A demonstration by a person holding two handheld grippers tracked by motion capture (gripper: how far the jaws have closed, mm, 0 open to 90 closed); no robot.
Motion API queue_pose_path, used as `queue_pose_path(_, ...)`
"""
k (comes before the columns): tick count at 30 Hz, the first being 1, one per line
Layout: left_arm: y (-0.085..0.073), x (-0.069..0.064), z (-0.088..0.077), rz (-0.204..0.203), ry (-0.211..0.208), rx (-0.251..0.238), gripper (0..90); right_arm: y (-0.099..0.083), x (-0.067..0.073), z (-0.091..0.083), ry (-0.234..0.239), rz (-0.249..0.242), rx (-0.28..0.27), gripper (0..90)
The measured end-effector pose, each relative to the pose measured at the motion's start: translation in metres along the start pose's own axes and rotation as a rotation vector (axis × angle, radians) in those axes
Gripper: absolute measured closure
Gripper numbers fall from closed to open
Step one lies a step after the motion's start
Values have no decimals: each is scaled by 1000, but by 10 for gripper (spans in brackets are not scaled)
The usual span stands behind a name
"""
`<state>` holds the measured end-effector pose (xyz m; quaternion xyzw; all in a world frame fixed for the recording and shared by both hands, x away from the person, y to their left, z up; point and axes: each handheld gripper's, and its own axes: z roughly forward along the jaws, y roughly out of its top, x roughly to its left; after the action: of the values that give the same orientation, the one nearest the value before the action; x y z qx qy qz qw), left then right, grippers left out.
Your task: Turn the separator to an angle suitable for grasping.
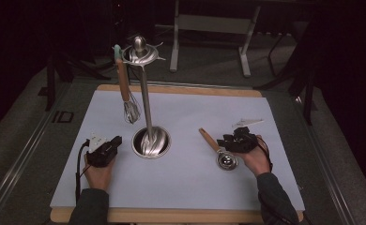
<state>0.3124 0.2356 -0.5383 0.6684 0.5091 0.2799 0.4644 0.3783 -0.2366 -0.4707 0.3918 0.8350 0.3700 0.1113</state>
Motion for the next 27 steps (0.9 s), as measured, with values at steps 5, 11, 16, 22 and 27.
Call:
queue_pose_path(5,0,1,1,-3,-5,11,831,1,-4,6,-10,4,26,581)
queue_pose_path(11,0,0,1,6,0,13,817,2,-7,10,-7,9,48,581)
queue_pose_path(16,0,-1,1,9,-1,14,817,2,-8,13,-8,18,66,581)
queue_pose_path(22,0,-2,1,23,0,13,811,2,-8,19,5,22,76,586)
queue_pose_path(27,0,-2,1,23,1,12,812,4,-6,23,34,32,93,589)
